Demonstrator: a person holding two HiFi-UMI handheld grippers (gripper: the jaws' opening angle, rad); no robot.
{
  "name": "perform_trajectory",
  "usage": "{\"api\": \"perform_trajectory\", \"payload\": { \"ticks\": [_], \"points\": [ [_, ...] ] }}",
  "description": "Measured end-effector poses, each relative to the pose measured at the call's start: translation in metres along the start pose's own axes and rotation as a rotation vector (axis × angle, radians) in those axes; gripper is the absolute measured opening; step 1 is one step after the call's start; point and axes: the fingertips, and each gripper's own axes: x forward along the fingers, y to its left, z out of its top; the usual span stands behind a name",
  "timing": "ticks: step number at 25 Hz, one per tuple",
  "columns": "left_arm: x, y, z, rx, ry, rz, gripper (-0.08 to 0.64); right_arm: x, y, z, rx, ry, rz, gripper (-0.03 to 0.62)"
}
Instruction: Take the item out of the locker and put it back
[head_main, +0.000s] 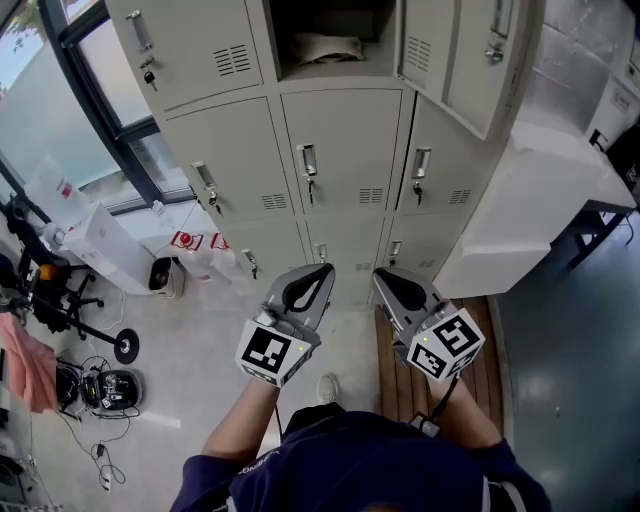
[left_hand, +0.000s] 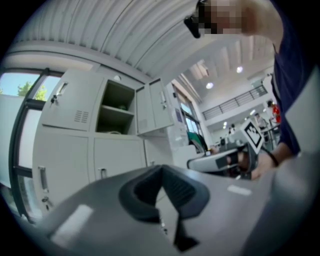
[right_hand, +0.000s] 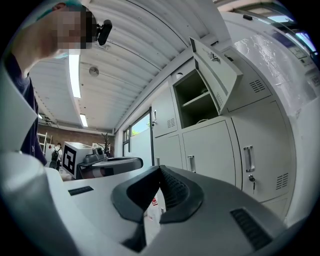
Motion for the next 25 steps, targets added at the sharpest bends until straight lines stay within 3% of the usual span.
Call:
{"api": "perform_trajectory", "payload": {
  "ticks": [17, 25],
  "points": [
    [0.058, 0.125, -0.004, 0.043, -0.047, -0.074, 0.003, 0.126, -0.052, 0.011, -0.030, -0.005, -0.063, 0.005],
    [0.070, 0.151, 0.003, 0.063, -0.078, -0.093, 0.003, 0.157, -0.060, 0.020, -0.050, -0.018, -0.072, 0.005]
  ]
}}
